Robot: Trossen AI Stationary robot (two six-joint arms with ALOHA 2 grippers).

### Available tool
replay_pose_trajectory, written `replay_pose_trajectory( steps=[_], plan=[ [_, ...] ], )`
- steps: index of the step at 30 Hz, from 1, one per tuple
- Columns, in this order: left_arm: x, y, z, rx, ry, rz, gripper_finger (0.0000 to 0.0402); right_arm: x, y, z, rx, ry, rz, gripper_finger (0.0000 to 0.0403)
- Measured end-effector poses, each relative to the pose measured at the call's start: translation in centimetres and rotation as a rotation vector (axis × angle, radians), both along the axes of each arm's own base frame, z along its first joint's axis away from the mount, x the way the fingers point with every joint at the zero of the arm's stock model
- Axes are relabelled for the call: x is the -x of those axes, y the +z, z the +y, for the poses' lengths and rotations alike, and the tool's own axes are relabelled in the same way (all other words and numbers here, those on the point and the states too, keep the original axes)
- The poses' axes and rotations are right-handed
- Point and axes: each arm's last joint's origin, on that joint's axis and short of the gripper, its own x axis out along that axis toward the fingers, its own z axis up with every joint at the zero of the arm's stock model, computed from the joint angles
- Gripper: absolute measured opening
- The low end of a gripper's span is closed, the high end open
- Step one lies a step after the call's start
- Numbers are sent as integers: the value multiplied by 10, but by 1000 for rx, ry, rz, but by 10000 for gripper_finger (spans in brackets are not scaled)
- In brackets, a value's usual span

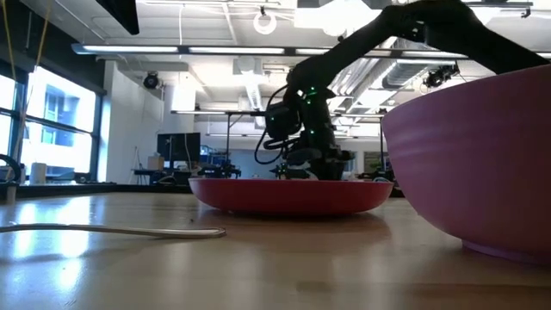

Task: Set table place
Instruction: Adjust the pink napkin to the top of the table, then put the pink bowl on top of the red plate

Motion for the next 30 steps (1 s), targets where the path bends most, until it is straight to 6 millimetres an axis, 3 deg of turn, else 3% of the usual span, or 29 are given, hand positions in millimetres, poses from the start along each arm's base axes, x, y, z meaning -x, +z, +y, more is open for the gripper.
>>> replay_pose_trajectory(
  steps=[6,12,16,20,24,27,30],
  plan=[
    [0,0,0,3,-3,2,0,-3,17,2,59,22,-77,0],
    [0,0,0,14,-5,2,0,9,75,-7,161,-16,-208,0],
    [0,0,0,15,-5,2,0,10,79,-2,154,-22,-208,0],
    [-1,-1,-1,26,-7,5,0,7,82,22,117,48,-163,0],
    [-1,-1,-1,33,-8,5,0,8,99,63,177,163,-105,0],
    [-1,-1,-1,31,-15,10,0,25,107,88,207,176,-130,0],
    [-1,-1,-1,28,-28,18,0,62,113,113,168,79,-163,0]
  ],
)
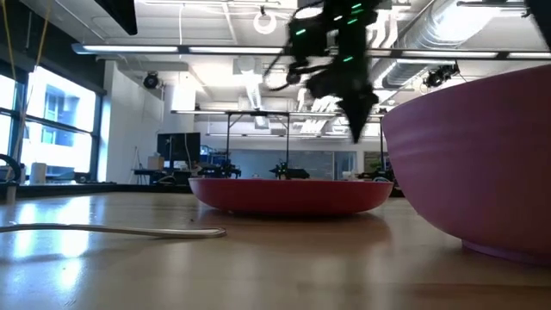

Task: Set table place
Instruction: Put the pink bowl on top of the red plate

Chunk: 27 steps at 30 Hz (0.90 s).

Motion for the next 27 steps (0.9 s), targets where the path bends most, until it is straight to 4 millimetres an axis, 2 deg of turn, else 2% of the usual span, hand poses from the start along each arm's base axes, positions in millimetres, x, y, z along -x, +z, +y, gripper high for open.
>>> replay_pose_trajectory(
  steps=[3,6,9,12,15,19,27],
  plan=[
    [0,0,0,-2,-9,3,0,42,12,36,-64,-67,-78,0],
    [0,0,0,-3,-10,2,0,73,28,73,-88,-49,-206,0],
    [0,0,0,-4,-10,2,0,99,41,97,-119,-77,-282,0],
    [-1,0,0,-5,-6,-1,0,116,48,113,-160,-151,-323,0],
    [-1,0,0,-5,-6,-10,0,120,49,126,-217,-135,-317,1],
    [-4,1,0,-3,-5,-34,0,116,45,137,-251,-81,-295,21],
    [-5,1,0,-1,-2,-51,0,90,17,153,-234,8,-234,117]
  ],
)
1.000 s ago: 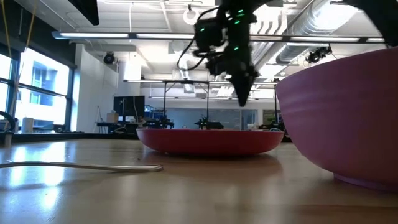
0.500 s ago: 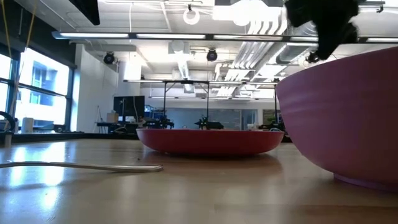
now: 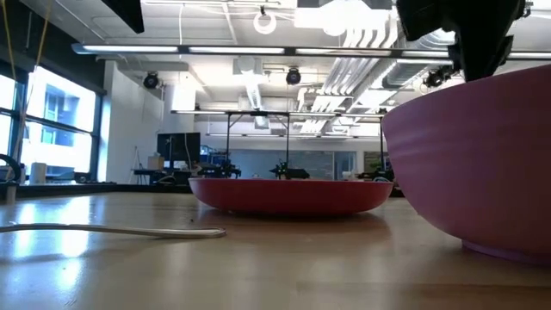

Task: Set table place
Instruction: Put the pink bowl on top of the red plate

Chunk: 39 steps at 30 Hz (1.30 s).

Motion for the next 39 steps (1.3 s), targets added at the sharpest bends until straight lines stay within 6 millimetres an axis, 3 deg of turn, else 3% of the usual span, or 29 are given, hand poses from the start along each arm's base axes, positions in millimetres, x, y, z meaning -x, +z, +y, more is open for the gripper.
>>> replay_pose_trajectory(
  steps=[8,16,20,24,27,31,35,39],
  plan=[
    [0,0,0,3,8,-5,0,-31,-45,31,-26,160,52,179],
    [0,0,0,2,1,0,0,-43,-81,42,-31,196,150,188],
    [0,0,0,4,-2,2,0,-48,-87,42,-52,175,149,147],
    [0,0,0,5,-2,3,0,-52,-86,40,-60,167,128,29],
    [0,0,0,16,-9,6,0,-57,-68,35,-64,172,97,12],
    [0,0,-1,21,-10,7,0,-62,-18,15,27,173,63,3],
    [0,0,-1,21,-10,7,0,-72,37,-16,198,173,-45,1],
    [0,0,-1,21,-10,7,0,-89,63,-54,289,173,-158,1]
  ],
)
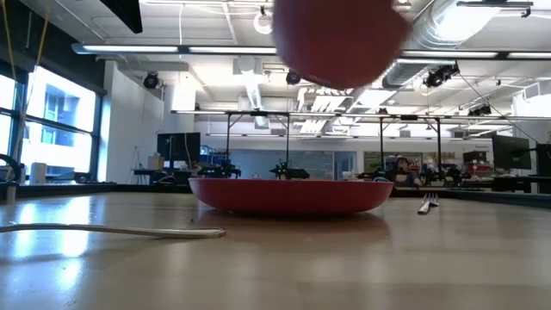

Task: Set table place
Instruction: Put the pink bowl on top of the red plate

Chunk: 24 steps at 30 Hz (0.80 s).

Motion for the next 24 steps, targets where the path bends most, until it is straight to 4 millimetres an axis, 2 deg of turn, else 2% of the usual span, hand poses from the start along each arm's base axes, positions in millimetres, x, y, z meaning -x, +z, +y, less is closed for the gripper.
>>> replay_pose_trajectory(
  steps=[3,8,12,16,20,24],
  plan=[
    [0,0,0,3,-1,0,0,-13,-5,-26,30,0,-22,1],
    [0,0,0,4,-1,0,0,-41,-46,-53,26,1,46,0],
    [0,0,0,4,-1,0,0,-61,-82,-57,-30,25,101,0],
    [0,0,0,4,-1,1,0,-70,-111,-58,-56,38,180,0],
    [0,0,0,4,-1,1,0,-74,-124,-58,-60,47,206,0],
    [0,0,0,3,-2,1,0,-75,-127,-59,-59,45,212,0]
  ],
)
